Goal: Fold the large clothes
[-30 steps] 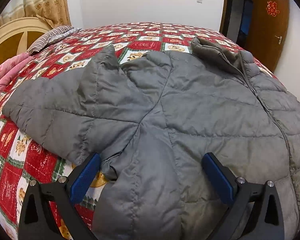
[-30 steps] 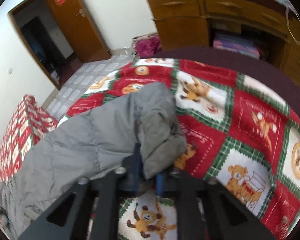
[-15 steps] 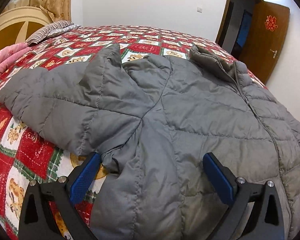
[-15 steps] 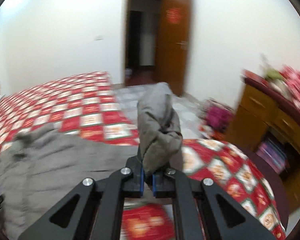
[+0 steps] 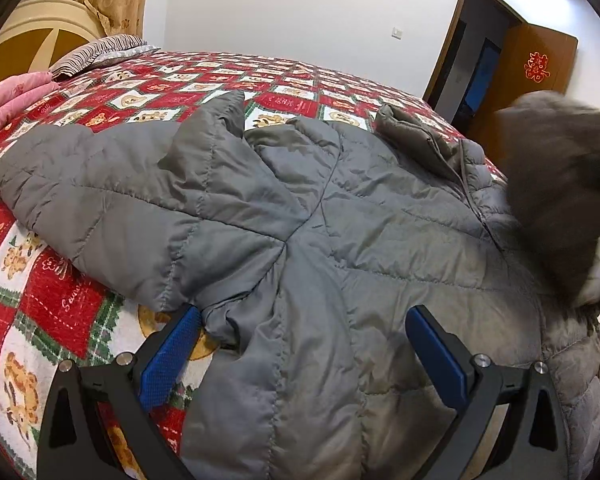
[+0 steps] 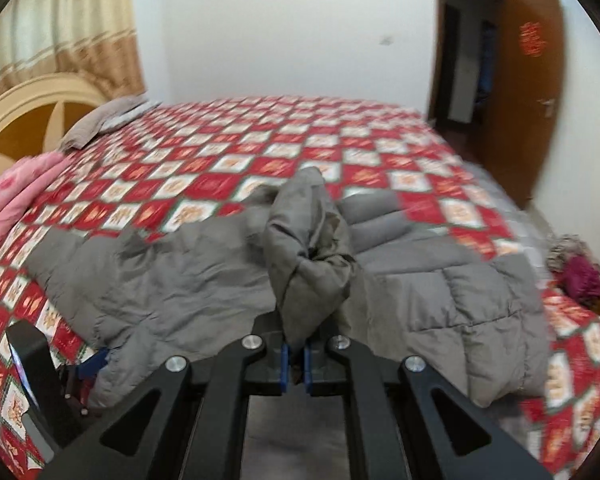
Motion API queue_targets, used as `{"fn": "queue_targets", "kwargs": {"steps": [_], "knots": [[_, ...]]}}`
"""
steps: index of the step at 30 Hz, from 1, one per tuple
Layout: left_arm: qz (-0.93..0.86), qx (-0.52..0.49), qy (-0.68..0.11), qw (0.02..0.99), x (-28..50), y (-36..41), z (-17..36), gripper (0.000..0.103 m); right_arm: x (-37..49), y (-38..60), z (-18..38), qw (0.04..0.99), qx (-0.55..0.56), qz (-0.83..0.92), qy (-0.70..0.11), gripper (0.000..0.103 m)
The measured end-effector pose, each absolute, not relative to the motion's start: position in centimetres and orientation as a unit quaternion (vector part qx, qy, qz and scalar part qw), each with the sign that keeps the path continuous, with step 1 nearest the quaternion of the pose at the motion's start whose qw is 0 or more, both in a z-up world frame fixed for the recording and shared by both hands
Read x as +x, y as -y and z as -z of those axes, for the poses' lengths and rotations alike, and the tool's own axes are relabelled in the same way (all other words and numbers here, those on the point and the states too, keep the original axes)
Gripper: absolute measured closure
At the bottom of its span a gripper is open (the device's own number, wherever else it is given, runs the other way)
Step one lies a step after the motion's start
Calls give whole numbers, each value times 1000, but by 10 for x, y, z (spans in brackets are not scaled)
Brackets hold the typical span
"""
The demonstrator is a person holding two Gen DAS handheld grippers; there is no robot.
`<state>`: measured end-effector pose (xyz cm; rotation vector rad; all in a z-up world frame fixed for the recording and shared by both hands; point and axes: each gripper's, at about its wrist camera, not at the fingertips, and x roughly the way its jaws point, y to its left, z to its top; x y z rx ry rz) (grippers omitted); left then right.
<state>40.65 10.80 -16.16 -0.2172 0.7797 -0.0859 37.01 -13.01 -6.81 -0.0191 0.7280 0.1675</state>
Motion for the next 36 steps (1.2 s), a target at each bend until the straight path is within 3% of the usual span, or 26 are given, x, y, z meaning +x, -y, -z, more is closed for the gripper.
{"fn": "queue_targets", "kwargs": {"steps": [10,13,15,16,20,21,22,23,24,25,26,32,36], "knots": [[54,-130,-367,920,405,-114,162,1,386,67,119,886,39,-210,-412,96],[55,-129,-367,919,405,-114,162,1,392,62,131,873,45,-218,-434,84],[55,-129,-368,919,405,-114,162,1,395,67,136,853,66,-236,-461,55],[55,-129,-368,919,405,-114,162,1,392,75,131,851,86,-246,-457,52],[52,-124,-375,917,406,-113,161,1,359,126,82,893,119,-240,-361,31],[51,-123,-377,917,408,-113,160,1,350,143,72,907,123,-224,-334,31],[50,-122,-380,915,408,-113,159,1,343,159,66,920,123,-199,-315,32],[51,-120,-385,914,408,-112,156,1,337,183,62,934,109,-146,-307,44],[52,-119,-390,912,408,-111,153,1,337,198,63,940,89,-99,-314,72],[53,-116,-393,911,409,-109,145,1,340,209,67,941,73,-60,-324,84],[54,-112,-391,912,410,-105,136,1,346,226,74,938,68,-24,-339,89],[53,-87,-344,933,428,-61,65,1,366,288,137,905,55,69,-416,91],[27,-27,-337,941,448,-15,52,1,366,327,161,888,60,106,-443,101]]}}
